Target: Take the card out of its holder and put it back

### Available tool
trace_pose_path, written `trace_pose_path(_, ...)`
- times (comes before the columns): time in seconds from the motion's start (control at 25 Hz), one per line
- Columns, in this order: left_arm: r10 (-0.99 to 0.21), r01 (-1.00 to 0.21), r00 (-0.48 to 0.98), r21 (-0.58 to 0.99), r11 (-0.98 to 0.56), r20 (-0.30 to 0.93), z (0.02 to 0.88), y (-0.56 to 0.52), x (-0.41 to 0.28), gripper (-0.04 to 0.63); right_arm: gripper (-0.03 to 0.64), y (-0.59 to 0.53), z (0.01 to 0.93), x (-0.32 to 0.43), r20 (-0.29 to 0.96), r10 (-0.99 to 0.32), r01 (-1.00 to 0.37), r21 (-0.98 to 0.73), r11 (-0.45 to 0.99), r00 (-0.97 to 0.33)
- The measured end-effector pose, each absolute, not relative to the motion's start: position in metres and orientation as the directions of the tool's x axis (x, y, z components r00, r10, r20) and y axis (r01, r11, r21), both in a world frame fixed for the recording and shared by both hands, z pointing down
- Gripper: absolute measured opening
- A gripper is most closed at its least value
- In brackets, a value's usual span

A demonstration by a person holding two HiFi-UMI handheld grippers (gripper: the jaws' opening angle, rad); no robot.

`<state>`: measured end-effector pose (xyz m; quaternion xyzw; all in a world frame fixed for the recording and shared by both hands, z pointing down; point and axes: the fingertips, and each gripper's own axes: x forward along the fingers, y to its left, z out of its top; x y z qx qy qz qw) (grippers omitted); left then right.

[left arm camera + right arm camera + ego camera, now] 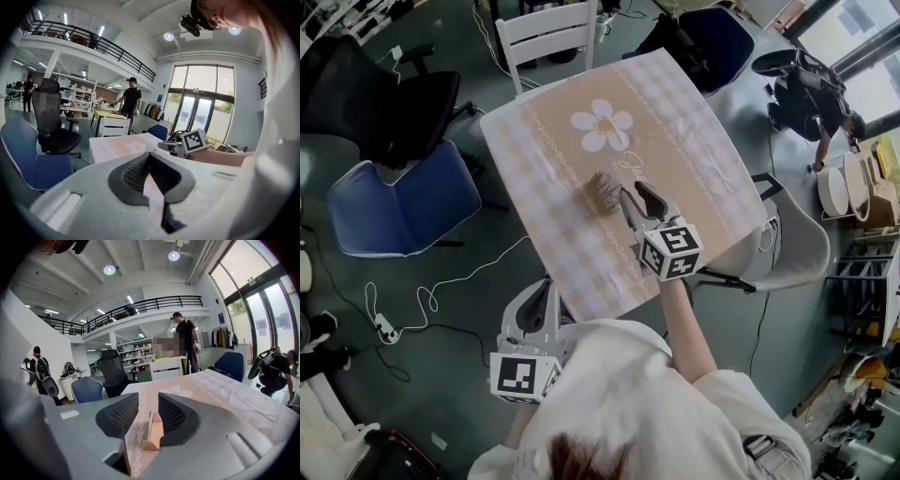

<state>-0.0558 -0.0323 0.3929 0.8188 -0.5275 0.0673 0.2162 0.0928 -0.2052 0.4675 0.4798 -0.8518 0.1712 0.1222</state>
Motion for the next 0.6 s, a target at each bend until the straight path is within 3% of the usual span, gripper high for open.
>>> trace_pose_path(0.36,-0.842,-0.9,0.414,0.292,-0.323,0.345,0.394,-0.04,-0.057,0.0,0.129,-0.224,0.528,0.087,0.488,-0.739,-0.884,-0.207,0.419,-0.464)
trace_pose_path(0.6,-0.832,-0.896,0.426,0.291,-0.335,0.354,0.396,-0.045,-0.052,0.0,0.025,-0.227,0.534,0.078,0.488,-0.739,-0.884,-0.209,0.418,-0.465)
